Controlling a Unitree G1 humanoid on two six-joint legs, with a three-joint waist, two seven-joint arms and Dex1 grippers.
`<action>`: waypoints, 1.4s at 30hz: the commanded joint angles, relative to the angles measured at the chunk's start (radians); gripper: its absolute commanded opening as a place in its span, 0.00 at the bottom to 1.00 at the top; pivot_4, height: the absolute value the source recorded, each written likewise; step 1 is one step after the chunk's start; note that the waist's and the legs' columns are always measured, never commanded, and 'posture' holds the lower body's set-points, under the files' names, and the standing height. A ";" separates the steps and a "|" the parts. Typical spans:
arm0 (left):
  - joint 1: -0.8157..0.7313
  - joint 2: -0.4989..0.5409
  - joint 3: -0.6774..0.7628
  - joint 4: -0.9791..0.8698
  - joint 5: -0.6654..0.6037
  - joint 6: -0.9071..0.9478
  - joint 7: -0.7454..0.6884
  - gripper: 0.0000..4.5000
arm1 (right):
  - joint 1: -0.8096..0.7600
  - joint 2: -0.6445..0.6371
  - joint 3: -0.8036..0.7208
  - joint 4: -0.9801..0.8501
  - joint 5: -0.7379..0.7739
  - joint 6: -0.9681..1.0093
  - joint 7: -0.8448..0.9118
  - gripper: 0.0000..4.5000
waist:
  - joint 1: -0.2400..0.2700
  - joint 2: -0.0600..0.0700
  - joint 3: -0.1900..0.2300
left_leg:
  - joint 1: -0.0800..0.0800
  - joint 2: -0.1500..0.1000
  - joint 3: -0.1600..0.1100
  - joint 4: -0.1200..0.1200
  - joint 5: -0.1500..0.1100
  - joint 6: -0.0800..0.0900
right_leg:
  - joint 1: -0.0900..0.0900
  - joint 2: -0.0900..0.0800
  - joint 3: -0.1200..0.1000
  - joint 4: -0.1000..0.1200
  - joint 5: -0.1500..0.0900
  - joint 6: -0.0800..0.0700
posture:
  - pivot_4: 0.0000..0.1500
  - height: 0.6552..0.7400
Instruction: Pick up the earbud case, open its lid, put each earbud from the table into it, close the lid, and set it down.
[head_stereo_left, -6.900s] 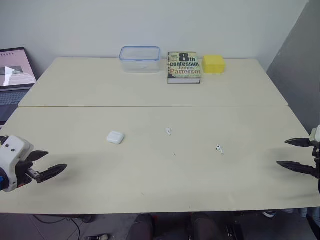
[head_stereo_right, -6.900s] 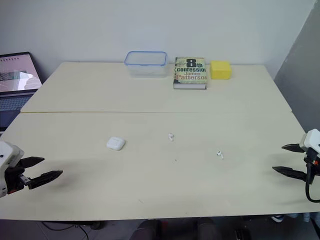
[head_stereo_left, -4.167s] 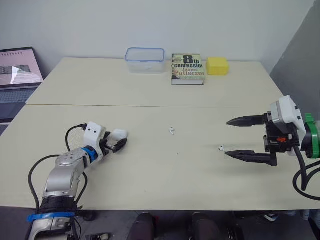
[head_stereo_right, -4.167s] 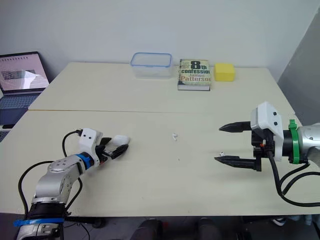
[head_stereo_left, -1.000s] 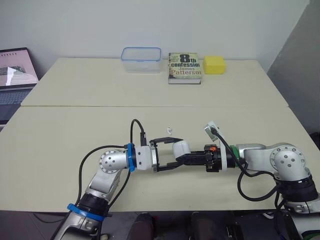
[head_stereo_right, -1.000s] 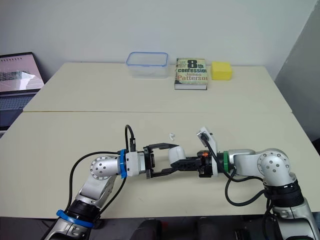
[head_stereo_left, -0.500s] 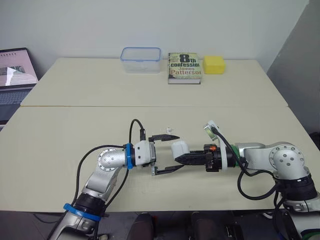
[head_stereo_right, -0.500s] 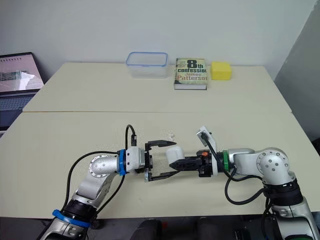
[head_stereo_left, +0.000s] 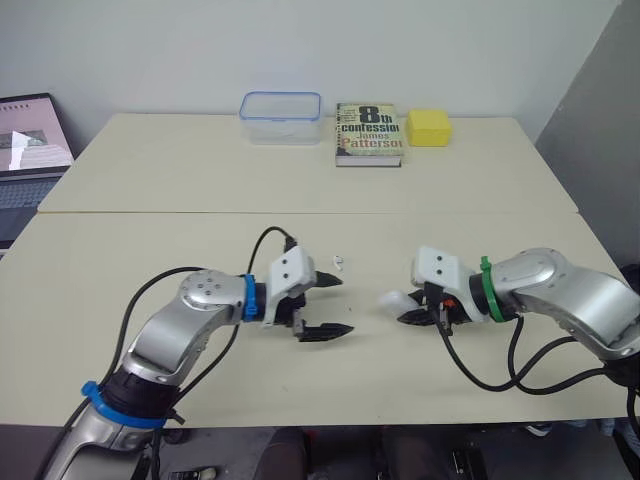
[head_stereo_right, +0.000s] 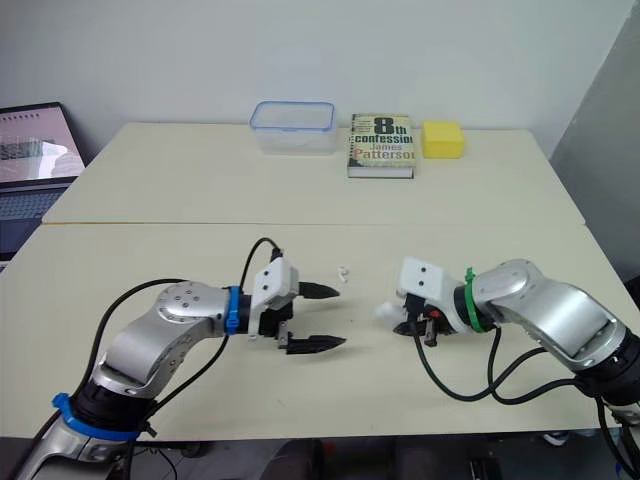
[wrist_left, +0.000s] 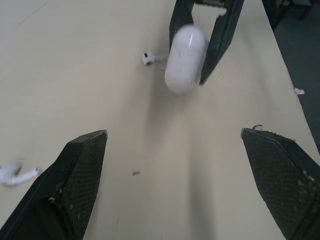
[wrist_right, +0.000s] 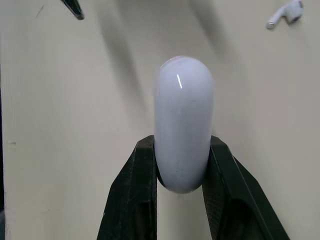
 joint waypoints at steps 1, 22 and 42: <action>-0.064 -0.026 -0.052 -0.012 0.053 -0.010 0.014 1.00 | -0.051 0.032 0.000 -0.010 -0.063 -0.026 0.053 0.18 | 0.001 0.000 0.000 | 0.000 0.000 0.000 0.000 0.000 0.000 | 0.000 0.000 0.000 0.001 0.000 0.000 | 1.00 1.00; -0.151 -0.059 -0.080 0.078 0.098 0.013 -0.009 1.00 | -0.065 0.118 -0.006 0.016 -0.216 -0.015 0.149 0.18 | 0.003 0.000 0.000 | 0.001 0.000 -0.001 0.001 0.000 0.000 | 0.000 0.000 -0.001 0.004 0.000 0.000 | 1.00 1.00; -0.141 -0.099 -0.090 0.082 0.095 0.000 -0.011 0.65 | -0.063 0.138 -0.031 0.030 -0.235 -0.018 0.170 0.18 | 0.003 0.000 0.000 | 0.001 -0.001 -0.002 0.002 0.000 0.000 | 0.000 0.000 -0.001 0.005 0.000 0.000 | 1.00 1.00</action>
